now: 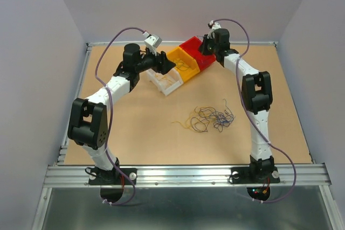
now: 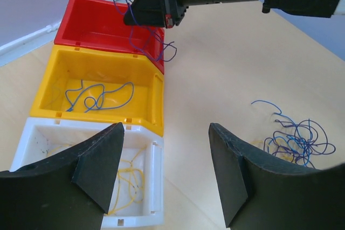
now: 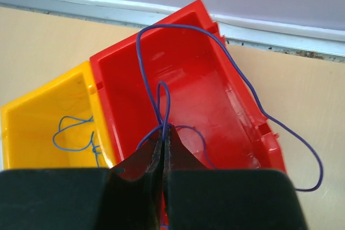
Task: Untangle the cables
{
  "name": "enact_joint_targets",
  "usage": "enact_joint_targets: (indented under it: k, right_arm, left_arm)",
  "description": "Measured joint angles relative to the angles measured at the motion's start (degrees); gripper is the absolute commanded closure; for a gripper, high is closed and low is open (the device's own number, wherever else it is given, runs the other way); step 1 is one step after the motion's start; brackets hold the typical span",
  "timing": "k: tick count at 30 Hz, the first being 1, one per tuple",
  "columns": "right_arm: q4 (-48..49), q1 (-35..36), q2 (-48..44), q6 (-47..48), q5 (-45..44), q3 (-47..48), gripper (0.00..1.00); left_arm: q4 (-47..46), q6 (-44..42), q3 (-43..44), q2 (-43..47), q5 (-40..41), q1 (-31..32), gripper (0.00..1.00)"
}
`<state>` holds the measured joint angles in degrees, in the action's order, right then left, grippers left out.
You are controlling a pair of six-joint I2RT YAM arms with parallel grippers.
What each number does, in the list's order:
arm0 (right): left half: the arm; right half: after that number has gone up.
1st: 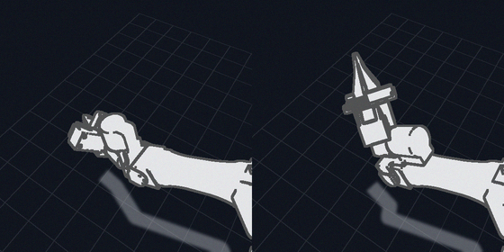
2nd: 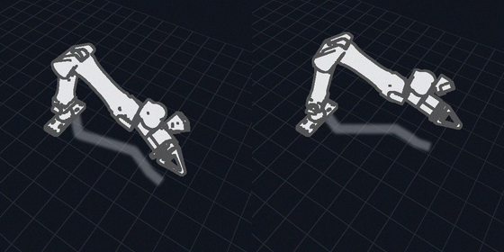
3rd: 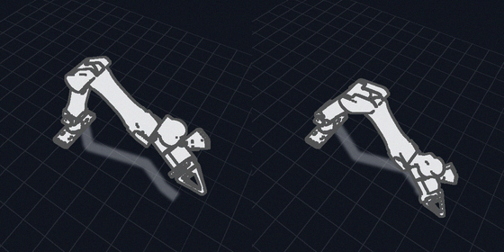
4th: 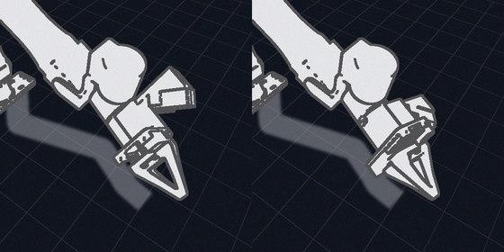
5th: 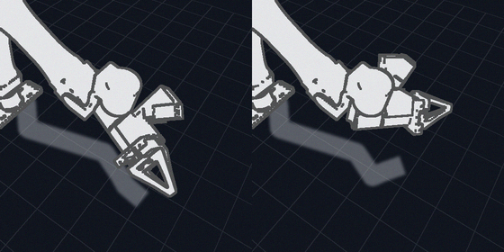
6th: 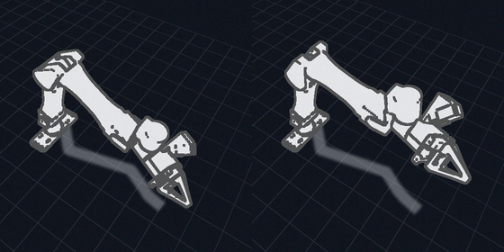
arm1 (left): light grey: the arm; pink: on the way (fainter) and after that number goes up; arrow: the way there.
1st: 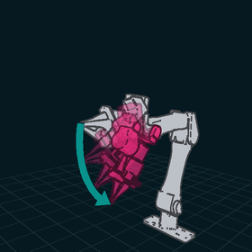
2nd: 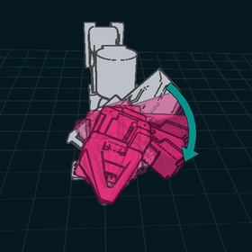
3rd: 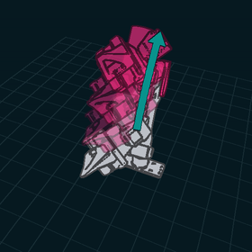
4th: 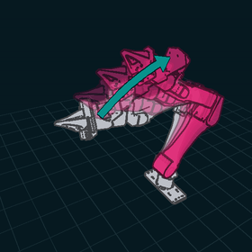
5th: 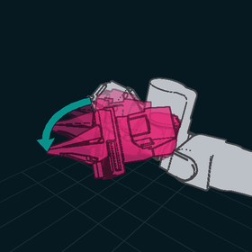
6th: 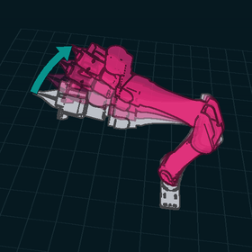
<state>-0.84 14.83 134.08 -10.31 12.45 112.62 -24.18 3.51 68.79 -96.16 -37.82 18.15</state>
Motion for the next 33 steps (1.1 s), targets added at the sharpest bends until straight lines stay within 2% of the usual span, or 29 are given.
enact_joint_targets:
  k: [7,13,23,33]
  right_arm:
    - [-2.7,-4.0,3.4,-2.5,4.5,4.6,0.97]
    - [-4.7,-3.5,6.1,-1.9,4.2,9.5,0.97]
    - [-11.8,2.8,12.3,5.0,-6.1,12.9,0.96]
    - [-14.1,5.2,11.7,7.5,-12.7,11.8,0.97]
  left_arm:
    - [0.0,0.0,0.0,0.0,0.0,0.0,0.24]
    - [0.0,0.0,0.0,0.0,0.0,0.0,0.24]
    - [0.0,0.0,0.0,0.0,0.0,0.0,0.24]
    - [0.1,-0.2,0.0,0.0,0.2,0.0,0.24]
